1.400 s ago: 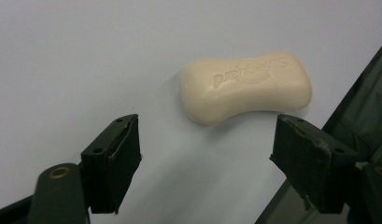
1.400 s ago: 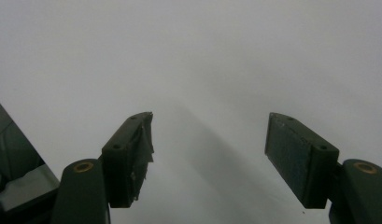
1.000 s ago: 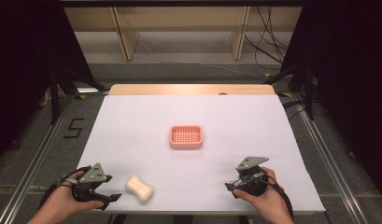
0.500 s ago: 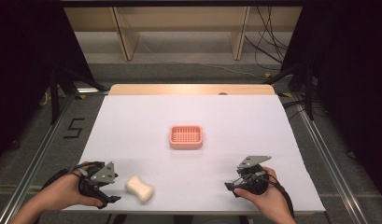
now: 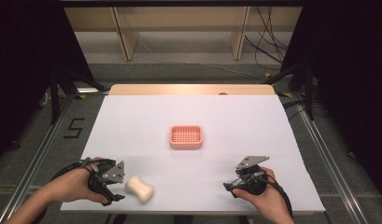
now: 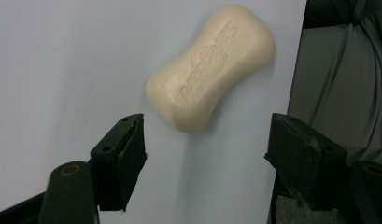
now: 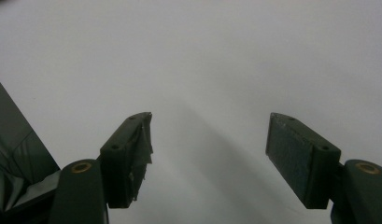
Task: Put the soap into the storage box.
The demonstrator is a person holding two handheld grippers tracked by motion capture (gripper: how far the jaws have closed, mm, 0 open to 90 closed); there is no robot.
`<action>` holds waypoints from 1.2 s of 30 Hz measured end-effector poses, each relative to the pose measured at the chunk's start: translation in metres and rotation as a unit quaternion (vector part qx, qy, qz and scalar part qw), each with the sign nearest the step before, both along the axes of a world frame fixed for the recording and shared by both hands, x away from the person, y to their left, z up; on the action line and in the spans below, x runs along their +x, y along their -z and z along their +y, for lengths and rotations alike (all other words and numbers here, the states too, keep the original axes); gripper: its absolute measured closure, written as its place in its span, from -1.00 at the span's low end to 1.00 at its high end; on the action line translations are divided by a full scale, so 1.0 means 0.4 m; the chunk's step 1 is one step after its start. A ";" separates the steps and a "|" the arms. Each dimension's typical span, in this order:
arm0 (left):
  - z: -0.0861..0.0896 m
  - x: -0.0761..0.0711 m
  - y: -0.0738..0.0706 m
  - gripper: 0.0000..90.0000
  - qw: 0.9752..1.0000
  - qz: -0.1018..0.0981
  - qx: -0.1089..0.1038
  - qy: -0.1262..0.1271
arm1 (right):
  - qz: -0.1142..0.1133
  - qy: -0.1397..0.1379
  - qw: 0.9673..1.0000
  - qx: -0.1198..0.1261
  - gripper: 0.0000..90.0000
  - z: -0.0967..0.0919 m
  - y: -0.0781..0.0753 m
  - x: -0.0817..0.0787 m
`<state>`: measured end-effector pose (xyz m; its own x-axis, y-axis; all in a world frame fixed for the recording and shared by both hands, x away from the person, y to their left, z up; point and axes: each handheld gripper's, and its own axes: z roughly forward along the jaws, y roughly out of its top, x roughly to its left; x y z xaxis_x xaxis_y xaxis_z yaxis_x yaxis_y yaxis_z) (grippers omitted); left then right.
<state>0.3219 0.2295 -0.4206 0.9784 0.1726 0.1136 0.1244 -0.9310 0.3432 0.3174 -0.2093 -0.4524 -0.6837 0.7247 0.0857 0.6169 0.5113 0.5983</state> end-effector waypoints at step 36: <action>-0.141 0.033 0.029 -0.37 0.989 0.010 0.064 0.131 | 0.009 -0.011 1.000 -0.008 -0.29 0.012 0.010 0.002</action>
<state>0.3351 0.1729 -0.4324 0.9900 -0.1014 0.0977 -0.1210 -0.9677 0.2212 0.3183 -0.2046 -0.4562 -0.6985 0.7104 0.0863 0.6156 0.5350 0.5787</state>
